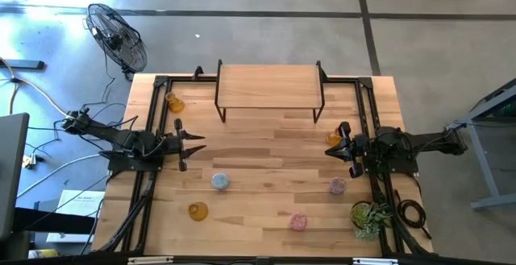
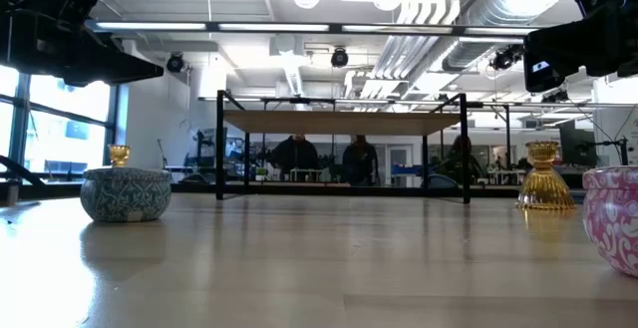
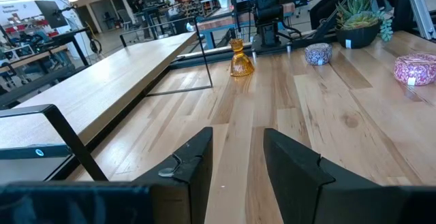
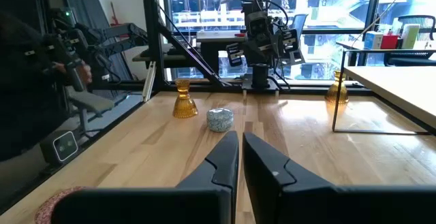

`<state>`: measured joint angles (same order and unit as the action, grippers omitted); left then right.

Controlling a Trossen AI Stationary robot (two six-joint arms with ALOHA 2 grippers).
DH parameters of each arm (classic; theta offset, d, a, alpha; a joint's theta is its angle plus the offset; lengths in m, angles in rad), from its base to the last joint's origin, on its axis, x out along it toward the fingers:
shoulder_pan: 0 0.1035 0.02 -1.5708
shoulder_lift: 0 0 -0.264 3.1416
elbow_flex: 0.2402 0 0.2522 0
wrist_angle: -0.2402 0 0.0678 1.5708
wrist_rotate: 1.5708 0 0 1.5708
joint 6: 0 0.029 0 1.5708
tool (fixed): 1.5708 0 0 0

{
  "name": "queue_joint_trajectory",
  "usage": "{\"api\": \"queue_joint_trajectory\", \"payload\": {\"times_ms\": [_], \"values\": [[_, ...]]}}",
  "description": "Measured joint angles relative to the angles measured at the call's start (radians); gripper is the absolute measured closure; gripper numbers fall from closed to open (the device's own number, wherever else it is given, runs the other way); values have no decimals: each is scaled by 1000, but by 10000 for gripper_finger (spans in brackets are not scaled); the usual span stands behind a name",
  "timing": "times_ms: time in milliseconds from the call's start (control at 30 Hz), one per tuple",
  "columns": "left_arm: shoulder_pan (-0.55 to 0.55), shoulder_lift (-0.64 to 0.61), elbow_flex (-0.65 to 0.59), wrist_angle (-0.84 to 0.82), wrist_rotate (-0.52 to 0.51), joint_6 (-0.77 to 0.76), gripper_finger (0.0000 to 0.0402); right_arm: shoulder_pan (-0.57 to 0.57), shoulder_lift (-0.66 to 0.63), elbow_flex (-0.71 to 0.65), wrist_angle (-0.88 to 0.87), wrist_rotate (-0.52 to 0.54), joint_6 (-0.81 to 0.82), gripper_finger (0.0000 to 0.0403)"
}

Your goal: Pick & Place candle stick holders

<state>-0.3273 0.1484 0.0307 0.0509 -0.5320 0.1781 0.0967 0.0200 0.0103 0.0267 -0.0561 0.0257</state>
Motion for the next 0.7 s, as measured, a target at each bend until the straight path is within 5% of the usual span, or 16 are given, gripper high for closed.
{"api": "queue_joint_trajectory", "payload": {"times_ms": [700], "values": [[0,0,0,20,47,-183,272,0,0,0,0,0,0,386]]}}
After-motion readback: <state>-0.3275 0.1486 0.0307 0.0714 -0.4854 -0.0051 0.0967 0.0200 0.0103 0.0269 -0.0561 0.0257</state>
